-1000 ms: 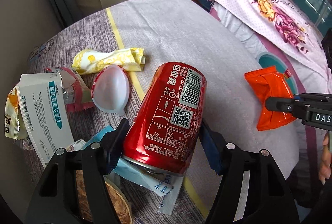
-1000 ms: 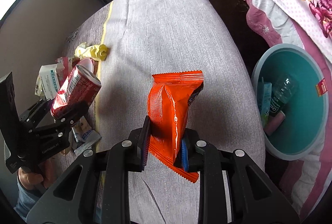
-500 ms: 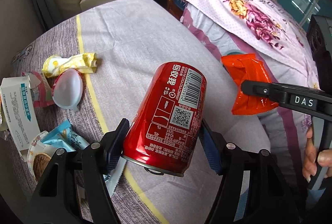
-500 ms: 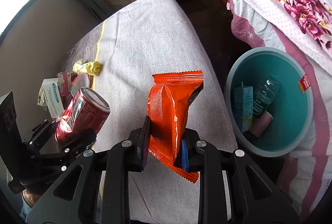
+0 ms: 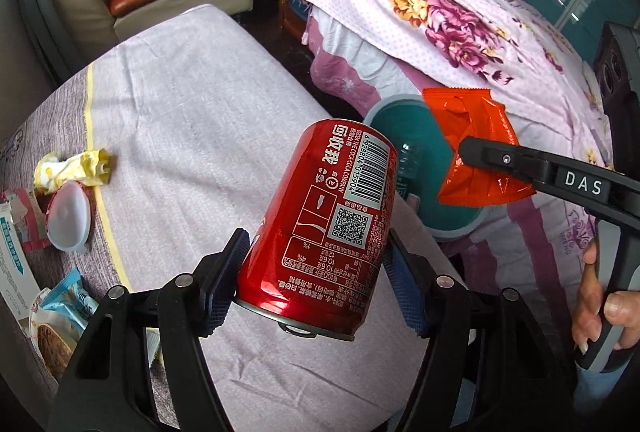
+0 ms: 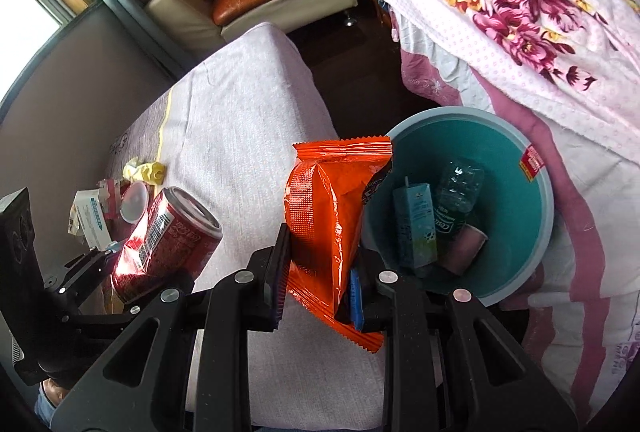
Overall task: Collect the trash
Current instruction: 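Grasp the red soda can with the left tool while the right tool holds the orange bag, then carry the can and bag over the teal bin and release both inside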
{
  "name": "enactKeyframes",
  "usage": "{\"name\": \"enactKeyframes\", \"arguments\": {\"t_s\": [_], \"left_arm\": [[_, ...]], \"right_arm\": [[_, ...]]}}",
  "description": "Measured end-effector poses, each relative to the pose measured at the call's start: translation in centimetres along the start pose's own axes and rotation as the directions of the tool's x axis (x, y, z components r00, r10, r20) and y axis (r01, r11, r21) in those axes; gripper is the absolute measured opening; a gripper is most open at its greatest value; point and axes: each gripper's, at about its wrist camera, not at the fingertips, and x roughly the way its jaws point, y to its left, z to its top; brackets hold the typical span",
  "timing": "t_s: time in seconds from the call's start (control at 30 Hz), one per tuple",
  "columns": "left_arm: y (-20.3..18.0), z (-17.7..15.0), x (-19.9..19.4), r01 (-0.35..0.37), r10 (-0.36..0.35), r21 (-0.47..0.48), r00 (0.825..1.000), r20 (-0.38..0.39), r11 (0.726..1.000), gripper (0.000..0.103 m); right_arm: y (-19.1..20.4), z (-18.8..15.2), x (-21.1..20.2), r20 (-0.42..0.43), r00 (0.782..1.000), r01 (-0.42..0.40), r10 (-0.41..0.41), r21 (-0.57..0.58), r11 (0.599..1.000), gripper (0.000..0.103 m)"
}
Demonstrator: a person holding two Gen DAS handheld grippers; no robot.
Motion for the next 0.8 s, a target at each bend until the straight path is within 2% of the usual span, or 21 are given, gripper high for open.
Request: {"name": "enactKeyframes", "arguments": {"t_s": [0.3,0.5,0.8], "left_arm": [[-5.6,2.6,1.9,0.019,-0.018,0.102,1.0,-0.013,0.995,0.068],[-8.2,3.6,3.6,0.039,-0.035,0.133,0.999,-0.036,0.99,0.068],[-10.1,4.6,5.7,0.034,-0.022,0.169,0.997,-0.071,0.985,0.068]], "right_arm": [[-5.6,1.3,-2.7,0.073,0.996,0.046,-0.052,0.087,0.995,0.023],[-8.4,1.5,-3.2,0.075,0.995,0.064,-0.073,0.121,0.991,0.024],[-11.1,1.8,-2.9,0.073,0.994,0.071,-0.084,0.158,0.985,0.024]]}}
